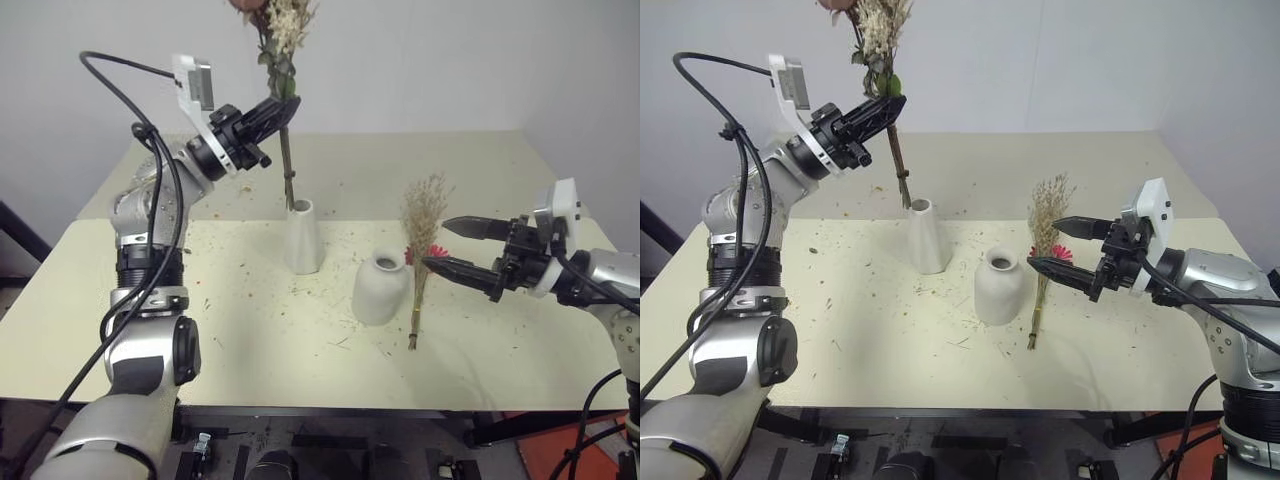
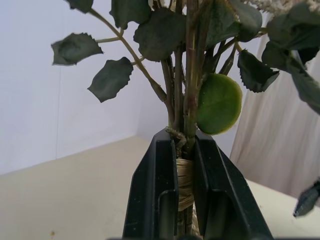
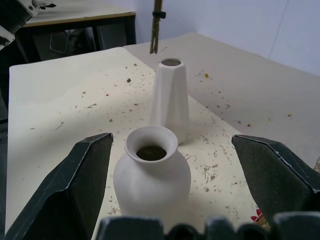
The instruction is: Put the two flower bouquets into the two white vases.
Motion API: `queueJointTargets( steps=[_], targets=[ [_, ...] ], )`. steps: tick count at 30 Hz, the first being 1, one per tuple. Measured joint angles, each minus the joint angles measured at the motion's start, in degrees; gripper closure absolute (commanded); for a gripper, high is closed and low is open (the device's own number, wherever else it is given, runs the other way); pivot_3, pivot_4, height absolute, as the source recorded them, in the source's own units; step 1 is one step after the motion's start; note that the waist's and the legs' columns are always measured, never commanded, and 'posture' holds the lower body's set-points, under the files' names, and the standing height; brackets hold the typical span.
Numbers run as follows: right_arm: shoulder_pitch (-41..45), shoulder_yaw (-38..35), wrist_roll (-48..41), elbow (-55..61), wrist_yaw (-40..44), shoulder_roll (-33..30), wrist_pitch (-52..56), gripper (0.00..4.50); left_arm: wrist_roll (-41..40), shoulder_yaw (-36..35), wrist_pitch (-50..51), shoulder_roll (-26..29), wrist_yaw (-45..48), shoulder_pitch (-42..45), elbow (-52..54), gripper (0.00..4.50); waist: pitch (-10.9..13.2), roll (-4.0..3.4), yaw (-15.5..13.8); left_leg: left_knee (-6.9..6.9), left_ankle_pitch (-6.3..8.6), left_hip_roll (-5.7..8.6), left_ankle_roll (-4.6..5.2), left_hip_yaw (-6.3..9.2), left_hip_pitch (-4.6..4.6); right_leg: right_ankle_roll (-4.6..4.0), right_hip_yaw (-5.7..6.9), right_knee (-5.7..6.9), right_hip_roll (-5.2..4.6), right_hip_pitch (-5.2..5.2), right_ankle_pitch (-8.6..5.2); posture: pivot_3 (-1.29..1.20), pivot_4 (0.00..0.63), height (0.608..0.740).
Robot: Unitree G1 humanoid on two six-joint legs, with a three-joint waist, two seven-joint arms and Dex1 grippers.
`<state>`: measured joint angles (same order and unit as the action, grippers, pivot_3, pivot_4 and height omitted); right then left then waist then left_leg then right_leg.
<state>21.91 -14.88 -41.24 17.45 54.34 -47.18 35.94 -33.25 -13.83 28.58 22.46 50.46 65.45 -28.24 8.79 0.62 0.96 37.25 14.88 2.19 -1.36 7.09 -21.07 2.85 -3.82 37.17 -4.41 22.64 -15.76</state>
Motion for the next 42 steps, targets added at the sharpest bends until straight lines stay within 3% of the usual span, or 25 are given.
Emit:
queueJointTargets(
  steps=[19,36,37,42],
  targets=[
    [-2.4,0.2,0.0,0.8,-1.1,1.0,-0.5,0.0,5.7,2.5,-7.6,-2.7,1.4,2.5,-12.1,4.35,0.0,0.01,0.1,0.04,-0.01,0.02,0.02,0.0,0.0,0.01,0.0,0.01,0.0,-0.01,0.01,0.0,0.15,0.74],
    [-2.4,0.2,0.0,0.9,-2.0,1.2,-1.0,0.0,7.4,3.8,-8.2,-3.0,1.7,-1.3,-11.6,4.35,0.0,0.01,0.1,0.05,-0.01,0.01,0.03,0.0,0.0,0.02,0.0,0.01,0.01,-0.02,0.01,0.0,0.15,0.74],
    [-2.4,0.2,0.0,0.9,-2.0,1.2,-1.1,0.0,7.4,3.9,-8.0,-3.3,1.7,-2.2,-11.3,3.64,0.0,0.01,0.1,0.05,-0.01,0.01,0.03,0.01,0.0,0.02,0.0,0.01,0.01,-0.02,0.01,0.0,0.15,0.74],
    [-2.4,0.2,0.0,0.9,-2.1,1.6,-1.7,0.0,7.4,4.2,-6.3,-3.6,0.8,-4.8,-8.5,2.27,0.0,0.01,0.1,0.05,-0.01,0.01,0.03,0.01,0.0,0.02,0.0,0.01,0.01,-0.02,0.01,0.0,0.15,0.74]
  ],
)
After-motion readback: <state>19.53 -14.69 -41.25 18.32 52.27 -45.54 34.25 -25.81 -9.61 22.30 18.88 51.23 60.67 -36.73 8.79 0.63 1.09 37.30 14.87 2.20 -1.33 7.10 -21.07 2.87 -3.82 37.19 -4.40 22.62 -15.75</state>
